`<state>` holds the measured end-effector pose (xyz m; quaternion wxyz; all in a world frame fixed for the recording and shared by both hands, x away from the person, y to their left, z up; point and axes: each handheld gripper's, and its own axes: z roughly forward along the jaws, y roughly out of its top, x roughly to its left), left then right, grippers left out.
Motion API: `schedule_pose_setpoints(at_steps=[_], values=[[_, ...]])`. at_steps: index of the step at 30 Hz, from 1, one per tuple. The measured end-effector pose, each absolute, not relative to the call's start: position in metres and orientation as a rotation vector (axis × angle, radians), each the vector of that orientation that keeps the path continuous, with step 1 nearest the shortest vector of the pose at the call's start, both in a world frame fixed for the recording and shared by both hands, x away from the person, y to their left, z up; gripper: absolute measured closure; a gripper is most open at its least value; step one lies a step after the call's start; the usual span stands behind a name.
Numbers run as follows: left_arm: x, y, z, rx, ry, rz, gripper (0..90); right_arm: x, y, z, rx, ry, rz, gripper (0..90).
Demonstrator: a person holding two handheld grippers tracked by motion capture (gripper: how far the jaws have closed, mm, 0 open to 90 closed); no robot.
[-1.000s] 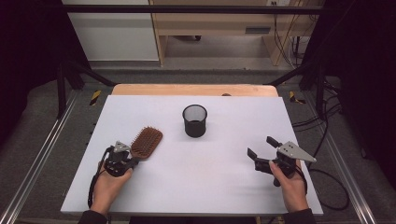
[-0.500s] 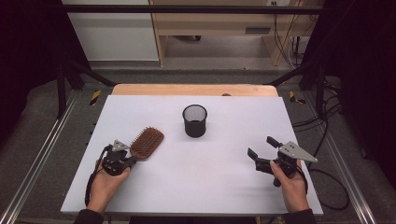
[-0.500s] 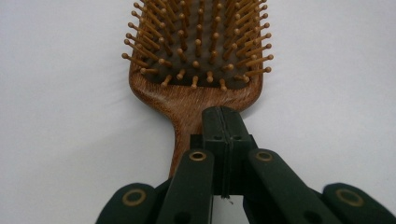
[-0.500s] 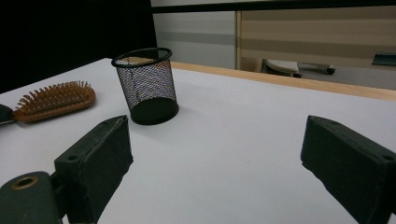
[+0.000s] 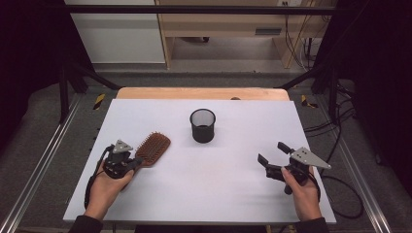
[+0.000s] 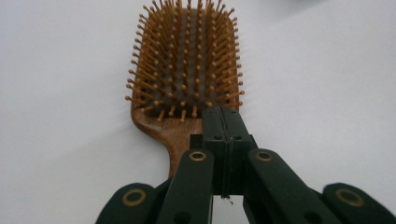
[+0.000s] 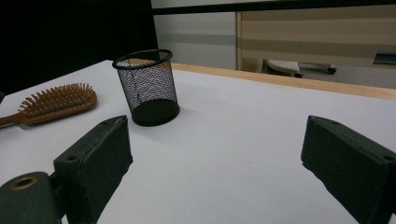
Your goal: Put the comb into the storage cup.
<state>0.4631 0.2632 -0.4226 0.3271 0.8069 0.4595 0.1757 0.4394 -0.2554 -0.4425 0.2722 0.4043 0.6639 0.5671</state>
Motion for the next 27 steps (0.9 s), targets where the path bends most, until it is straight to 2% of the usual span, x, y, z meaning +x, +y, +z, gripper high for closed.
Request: schedule_pose_setpoints(at_steps=[6,13,17,21,23,25,26,27], values=[[0.467,0.264,-0.408,2.156,1.179,0.477,90.0,0.437,-0.257,-0.442,1.09,1.782,1.527,8.5],[0.467,0.264,-0.412,2.181,1.172,0.492,89.8,0.432,-0.261,-0.442,1.112,1.767,1.549,8.3],[0.469,0.27,-0.415,2.157,1.206,0.482,82.1,0.43,-0.262,-0.442,1.116,1.765,1.544,8.3],[0.471,0.273,-0.416,2.148,1.223,0.496,65.2,0.429,-0.264,-0.442,1.127,1.761,1.538,8.2],[0.472,0.276,-0.417,2.128,1.252,0.493,51.4,0.43,-0.264,-0.443,1.13,1.763,1.535,8.2],[0.472,0.278,-0.418,2.12,1.264,0.551,34.9,0.43,-0.263,-0.444,1.126,1.776,1.526,8.1],[0.473,0.278,-0.418,2.121,1.262,0.555,28.8,0.43,-0.262,-0.444,1.127,1.779,1.523,8.0],[0.475,0.278,-0.42,2.13,1.259,0.54,26.5,0.43,-0.262,-0.444,1.128,1.783,1.521,7.9]])
